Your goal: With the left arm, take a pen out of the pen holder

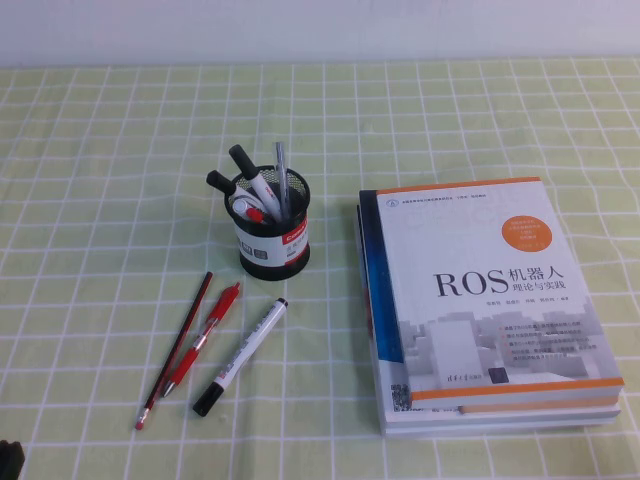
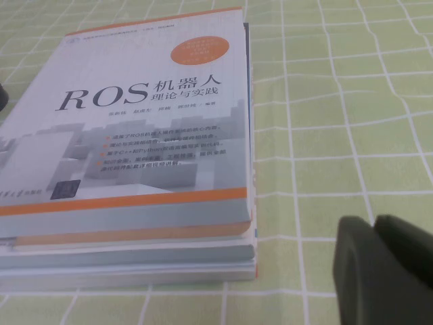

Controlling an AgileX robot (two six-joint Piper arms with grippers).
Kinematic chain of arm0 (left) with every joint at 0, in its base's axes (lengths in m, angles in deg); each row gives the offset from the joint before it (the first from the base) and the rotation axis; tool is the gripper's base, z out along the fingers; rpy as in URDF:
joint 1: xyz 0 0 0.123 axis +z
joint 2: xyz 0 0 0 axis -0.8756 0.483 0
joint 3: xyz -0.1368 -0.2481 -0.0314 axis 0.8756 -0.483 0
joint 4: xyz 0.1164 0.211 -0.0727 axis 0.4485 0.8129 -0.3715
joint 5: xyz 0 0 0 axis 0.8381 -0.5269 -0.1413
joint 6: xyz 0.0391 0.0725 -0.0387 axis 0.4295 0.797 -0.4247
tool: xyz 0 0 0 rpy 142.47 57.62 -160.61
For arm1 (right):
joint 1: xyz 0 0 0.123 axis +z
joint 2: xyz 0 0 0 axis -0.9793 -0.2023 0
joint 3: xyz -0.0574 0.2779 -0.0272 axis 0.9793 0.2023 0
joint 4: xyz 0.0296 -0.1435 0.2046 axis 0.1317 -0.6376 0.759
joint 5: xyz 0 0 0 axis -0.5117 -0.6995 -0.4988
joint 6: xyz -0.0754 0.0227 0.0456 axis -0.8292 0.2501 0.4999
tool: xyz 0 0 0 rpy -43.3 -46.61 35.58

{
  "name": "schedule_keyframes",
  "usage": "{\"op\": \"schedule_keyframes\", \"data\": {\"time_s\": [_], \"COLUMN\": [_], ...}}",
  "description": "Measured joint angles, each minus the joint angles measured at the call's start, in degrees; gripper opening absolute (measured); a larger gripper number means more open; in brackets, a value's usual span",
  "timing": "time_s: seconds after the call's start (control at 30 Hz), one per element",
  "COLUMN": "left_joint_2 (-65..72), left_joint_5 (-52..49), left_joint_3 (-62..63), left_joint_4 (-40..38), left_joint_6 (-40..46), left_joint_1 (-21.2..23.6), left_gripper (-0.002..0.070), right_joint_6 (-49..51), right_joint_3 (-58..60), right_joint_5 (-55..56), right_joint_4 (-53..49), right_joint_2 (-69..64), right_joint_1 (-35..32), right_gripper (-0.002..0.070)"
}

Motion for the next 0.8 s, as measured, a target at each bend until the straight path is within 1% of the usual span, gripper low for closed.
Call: {"op": "schedule_keyframes", "data": {"time_s": [0.8], "left_joint_2": [0.0], "left_joint_5": [0.9], "left_joint_3": [0.0], "left_joint_4": [-0.4], "left_joint_6": [0.0], "left_joint_1": [0.0], "left_gripper": [-0.0003], "right_joint_6": [0.0], "right_joint_3": [0.0], "right_joint_5": [0.0], "right_joint_4": [0.0], "right_joint_2": [0.0], "right_joint_1": [0.0], "right_gripper": [-0.0012]}}
